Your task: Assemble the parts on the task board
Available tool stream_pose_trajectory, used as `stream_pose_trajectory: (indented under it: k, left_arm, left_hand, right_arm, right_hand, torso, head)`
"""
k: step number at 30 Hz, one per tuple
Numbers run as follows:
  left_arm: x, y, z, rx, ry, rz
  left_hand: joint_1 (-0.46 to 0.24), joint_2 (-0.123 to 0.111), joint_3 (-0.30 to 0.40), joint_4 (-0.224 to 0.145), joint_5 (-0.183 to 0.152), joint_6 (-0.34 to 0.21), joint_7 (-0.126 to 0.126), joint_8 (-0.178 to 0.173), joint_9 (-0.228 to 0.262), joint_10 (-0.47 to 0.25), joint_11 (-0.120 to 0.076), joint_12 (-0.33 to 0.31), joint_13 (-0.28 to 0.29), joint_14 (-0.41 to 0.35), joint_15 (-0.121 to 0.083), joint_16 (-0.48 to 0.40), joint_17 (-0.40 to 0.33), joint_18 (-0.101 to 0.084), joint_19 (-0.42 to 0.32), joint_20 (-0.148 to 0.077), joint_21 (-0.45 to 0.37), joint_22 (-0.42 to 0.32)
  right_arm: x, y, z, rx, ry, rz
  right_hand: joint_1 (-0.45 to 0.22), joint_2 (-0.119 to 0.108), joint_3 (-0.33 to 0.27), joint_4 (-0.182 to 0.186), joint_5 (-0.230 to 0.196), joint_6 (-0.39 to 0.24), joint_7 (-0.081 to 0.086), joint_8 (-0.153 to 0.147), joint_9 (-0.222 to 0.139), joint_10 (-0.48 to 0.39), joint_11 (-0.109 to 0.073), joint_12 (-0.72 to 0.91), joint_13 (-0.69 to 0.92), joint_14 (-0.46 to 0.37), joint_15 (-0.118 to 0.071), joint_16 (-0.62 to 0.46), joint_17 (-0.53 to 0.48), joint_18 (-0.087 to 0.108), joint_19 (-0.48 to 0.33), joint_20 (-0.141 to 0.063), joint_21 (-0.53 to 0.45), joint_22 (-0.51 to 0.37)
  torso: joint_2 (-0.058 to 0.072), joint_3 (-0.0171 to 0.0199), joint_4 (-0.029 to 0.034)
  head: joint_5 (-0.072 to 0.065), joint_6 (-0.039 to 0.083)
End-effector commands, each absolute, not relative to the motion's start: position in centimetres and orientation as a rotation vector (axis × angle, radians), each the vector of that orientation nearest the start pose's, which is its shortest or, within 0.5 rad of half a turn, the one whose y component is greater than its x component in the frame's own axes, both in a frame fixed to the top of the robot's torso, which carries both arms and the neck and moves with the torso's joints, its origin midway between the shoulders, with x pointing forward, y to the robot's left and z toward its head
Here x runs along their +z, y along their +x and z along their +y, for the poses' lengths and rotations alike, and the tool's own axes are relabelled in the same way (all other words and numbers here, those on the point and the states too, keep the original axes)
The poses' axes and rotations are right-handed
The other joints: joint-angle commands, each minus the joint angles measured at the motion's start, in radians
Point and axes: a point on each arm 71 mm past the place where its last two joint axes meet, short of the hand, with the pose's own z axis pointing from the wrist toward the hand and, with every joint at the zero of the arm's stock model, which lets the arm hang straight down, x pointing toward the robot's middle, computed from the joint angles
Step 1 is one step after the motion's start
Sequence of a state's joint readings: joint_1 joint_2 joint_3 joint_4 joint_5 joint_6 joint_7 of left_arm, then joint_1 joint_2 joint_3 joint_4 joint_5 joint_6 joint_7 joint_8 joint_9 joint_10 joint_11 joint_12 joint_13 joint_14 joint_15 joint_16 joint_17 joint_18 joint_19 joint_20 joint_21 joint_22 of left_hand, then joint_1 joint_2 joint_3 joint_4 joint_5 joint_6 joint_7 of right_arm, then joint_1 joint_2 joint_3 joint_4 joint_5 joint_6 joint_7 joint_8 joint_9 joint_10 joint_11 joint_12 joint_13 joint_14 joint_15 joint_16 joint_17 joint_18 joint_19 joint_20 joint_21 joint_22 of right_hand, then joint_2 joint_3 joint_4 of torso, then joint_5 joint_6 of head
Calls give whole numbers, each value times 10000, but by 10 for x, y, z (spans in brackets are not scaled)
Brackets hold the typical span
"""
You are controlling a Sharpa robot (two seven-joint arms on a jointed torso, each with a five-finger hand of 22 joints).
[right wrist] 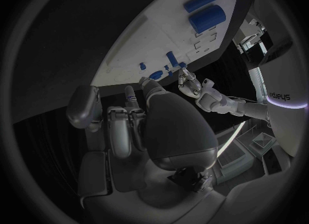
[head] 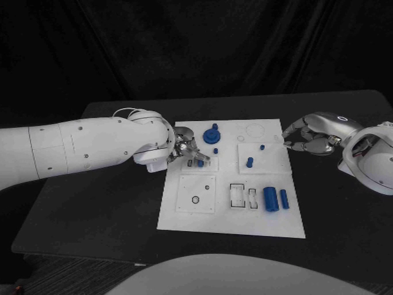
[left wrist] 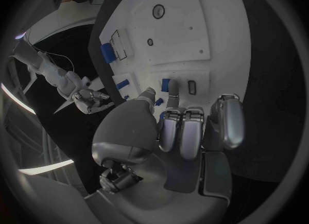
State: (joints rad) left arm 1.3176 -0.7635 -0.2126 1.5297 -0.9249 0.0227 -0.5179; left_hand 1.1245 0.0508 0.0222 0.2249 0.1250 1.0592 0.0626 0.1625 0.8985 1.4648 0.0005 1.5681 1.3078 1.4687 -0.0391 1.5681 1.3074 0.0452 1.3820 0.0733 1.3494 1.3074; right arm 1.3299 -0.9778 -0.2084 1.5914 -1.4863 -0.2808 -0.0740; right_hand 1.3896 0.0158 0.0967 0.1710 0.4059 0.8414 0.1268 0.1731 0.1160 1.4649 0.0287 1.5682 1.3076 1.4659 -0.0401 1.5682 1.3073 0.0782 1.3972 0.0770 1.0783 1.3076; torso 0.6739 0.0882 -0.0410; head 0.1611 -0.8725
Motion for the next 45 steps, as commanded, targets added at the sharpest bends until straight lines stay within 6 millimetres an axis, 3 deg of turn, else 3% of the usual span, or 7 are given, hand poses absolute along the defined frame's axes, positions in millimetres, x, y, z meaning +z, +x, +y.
stream_pose_trajectory:
  k: [1,14,23,33,36,45]
  left_arm:
    - [-231,468,180,-4692,-2145,23767]
    - [-231,470,179,-4675,-2108,23794]
    - [-232,472,179,-4682,-2129,23749]
    - [-232,472,179,-4634,-2078,23826]
    - [-232,472,179,-4616,-2057,23860]
    - [-233,471,178,-4522,-1981,23995]
  left_hand:
    - [277,-13,37,-207,182,-98,-11,-4,21,1060,1,27,2630,1021,-3,27,2634,176,26,8,-61,1800]
    - [442,30,103,-332,352,-113,-24,-12,18,1060,-14,27,2630,1021,-14,27,2634,181,11,1,-87,1794]
    - [554,128,196,-403,708,-158,-25,-46,-4,1031,-16,3,2605,1021,-18,27,2634,191,-23,-6,-137,1781]
    - [582,156,227,-418,801,-180,-23,-62,-14,998,-15,-25,2576,1021,-17,27,2634,193,-32,-7,-151,1778]
    - [675,157,292,-494,1066,-190,-31,-75,-27,995,-19,-28,2573,1021,-19,27,2634,194,-34,-10,-157,1778]
    - [783,122,354,-595,1233,-189,-44,-81,-36,1002,-30,-22,2580,1021,-26,27,2634,195,-37,-13,-164,1777]
  right_arm:
    - [-183,468,-247,5270,-2593,17323]
    - [-183,468,-248,5266,-2583,17330]
    - [-183,468,-248,5268,-2586,17339]
    - [-183,468,-248,5263,-2584,17353]
    - [-183,468,-248,5263,-2584,17355]
    - [-184,468,-248,5255,-2579,17369]
  right_hand:
    - [33,-56,41,13,46,55,22,-59,-8,1059,52,26,2632,1049,87,26,2635,184,-53,-12,-44,1341]
    - [30,-58,46,12,51,56,21,-60,-11,1059,52,26,2632,1049,88,26,2635,185,-56,-12,-52,1339]
    - [30,-58,46,12,51,56,21,-60,-11,1059,52,26,2632,1049,88,26,2635,185,-56,-12,-52,1339]
    - [30,-63,59,5,59,63,20,-60,-16,1059,52,26,2632,1049,88,26,2635,185,-55,-10,-49,1341]
    - [30,-63,59,5,59,63,20,-60,-16,1059,52,26,2632,1049,88,26,2635,185,-55,-10,-49,1341]
    - [35,-67,70,-3,63,67,19,-61,-19,1059,52,26,2632,1049,88,26,2635,186,-57,-10,-57,1339]
  torso:
    - [2,-9,-3]
    - [1,-6,-6]
    - [2,-6,-8]
    - [2,-6,-3]
    - [1,-7,-4]
    - [7,-2,-2]
  head:
    - [3,-1]
    - [-1,-1]
    - [19,-1]
    - [19,-1]
    - [18,-1]
    - [21,-1]
